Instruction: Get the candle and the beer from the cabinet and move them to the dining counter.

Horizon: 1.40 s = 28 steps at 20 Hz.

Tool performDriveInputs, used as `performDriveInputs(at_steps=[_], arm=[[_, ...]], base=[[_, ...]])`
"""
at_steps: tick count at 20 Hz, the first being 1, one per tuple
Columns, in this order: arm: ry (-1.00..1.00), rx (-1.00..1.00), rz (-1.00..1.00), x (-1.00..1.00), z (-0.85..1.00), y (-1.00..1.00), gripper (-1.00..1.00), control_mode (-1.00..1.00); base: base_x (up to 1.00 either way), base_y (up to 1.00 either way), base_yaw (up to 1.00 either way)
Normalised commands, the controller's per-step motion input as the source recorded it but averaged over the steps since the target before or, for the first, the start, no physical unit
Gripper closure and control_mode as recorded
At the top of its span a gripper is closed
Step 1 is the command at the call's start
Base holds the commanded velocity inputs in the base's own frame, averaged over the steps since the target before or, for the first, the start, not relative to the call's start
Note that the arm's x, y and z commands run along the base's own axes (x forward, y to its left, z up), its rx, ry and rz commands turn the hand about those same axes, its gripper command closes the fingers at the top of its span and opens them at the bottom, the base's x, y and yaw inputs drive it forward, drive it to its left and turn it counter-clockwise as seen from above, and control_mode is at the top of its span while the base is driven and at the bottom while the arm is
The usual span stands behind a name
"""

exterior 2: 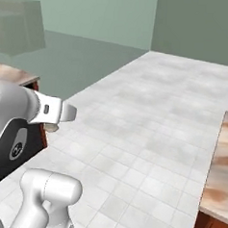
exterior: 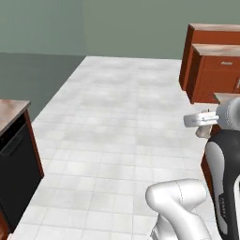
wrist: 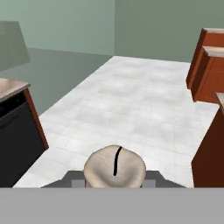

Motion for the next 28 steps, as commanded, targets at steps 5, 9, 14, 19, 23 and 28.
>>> performDriveInputs(at_steps=[5,9,14,19,23,28], arm=[[0.00,0.00,0.00,0.00,0.00,0.00,1.00,1.00],[0.00,0.00,0.00,0.00,0.00,0.00,1.00,1.00],[0.00,0.00,0.00,0.00,0.00,0.00,1.00,1.00],[0.00,0.00,0.00,0.00,0.00,0.00,1.00,1.00],[0.00,0.00,0.00,0.00,0.00,0.00,1.00,1.00],[0.00,0.00,0.00,0.00,0.00,0.00,1.00,1.00]], base=[[1.00,0.64,-0.32],[1.00,0.45,-0.32],[1.00,0.29,-0.31],[1.00,0.22,-0.31],[1.00,0.30,-0.29],[1.00,0.57,-0.19]])
